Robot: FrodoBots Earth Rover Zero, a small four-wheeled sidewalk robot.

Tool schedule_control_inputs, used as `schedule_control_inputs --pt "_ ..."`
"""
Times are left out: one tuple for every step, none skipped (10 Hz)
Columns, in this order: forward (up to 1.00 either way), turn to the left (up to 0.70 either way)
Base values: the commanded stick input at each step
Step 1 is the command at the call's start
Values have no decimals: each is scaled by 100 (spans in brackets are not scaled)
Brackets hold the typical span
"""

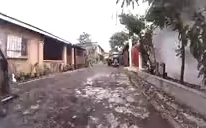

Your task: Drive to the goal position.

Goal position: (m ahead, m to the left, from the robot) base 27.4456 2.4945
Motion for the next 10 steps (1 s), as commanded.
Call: schedule_control_inputs --pt "70 -1" --pt "70 0" --pt "70 0" --pt "70 0" --pt "70 0" --pt "70 0" --pt "70 0" --pt "70 0" --pt "70 0" --pt "70 0"
